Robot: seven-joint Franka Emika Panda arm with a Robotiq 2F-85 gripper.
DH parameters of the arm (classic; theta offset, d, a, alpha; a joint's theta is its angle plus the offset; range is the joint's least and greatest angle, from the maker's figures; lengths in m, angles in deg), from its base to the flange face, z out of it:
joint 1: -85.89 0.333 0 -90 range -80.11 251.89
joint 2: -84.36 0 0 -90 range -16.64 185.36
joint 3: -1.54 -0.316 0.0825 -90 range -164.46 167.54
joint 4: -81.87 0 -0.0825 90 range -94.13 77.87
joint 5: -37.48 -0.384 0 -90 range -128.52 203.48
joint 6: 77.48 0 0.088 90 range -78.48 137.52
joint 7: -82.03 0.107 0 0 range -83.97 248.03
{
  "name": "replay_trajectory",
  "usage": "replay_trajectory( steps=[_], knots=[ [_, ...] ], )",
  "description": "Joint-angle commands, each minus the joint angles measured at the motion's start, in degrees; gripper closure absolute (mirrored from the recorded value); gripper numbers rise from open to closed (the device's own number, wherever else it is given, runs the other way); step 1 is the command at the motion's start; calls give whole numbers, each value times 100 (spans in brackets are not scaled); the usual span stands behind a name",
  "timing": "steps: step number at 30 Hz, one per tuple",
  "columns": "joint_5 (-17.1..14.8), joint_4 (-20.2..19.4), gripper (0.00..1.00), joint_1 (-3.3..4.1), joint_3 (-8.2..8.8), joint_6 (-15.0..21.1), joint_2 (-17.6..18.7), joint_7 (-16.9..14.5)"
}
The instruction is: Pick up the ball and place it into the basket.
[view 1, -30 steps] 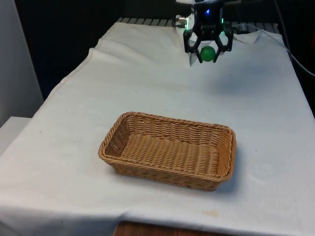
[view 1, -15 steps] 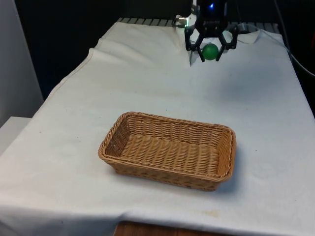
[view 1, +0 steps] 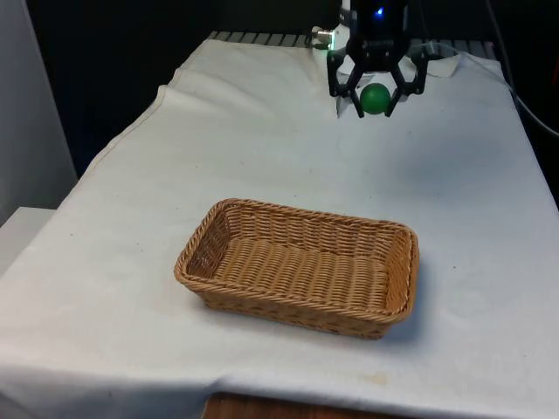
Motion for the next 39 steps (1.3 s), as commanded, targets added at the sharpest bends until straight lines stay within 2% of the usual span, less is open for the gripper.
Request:
replay_trajectory(
  steps=[1,6,7,8,9,15,16,17,25,26,27,28,35,36,37,39],
  knots=[
    [-103,109,100,-23,-34,-86,74,-80],
    [-155,516,100,-52,-40,-212,378,-126],
    [-46,481,100,-11,0,-138,372,-34],
    [-183,647,100,-63,-40,-258,470,-149],
    [-201,722,100,-74,-34,-281,527,-166],
    [-350,1146,100,-97,40,-430,842,-298],
    [-264,1054,100,-46,80,-332,796,-223],
    [-372,1226,100,-103,52,-464,900,-321],
    [-653,1965,100,-172,138,-751,1432,-533],
    [-653,1965,100,-172,138,-751,1432,-533],
    [-579,1891,100,-109,195,-670,1392,-470],
    [-722,2120,100,-189,160,-802,1547,-579],
    [-1031,2704,100,-246,229,-968,2005,-773],
    [-974,2630,100,-172,298,-894,1965,-716],
    [-1071,2767,100,-258,241,-974,2068,-796],
    [-1169,2899,100,-281,258,-991,2200,-859]
  ],
)
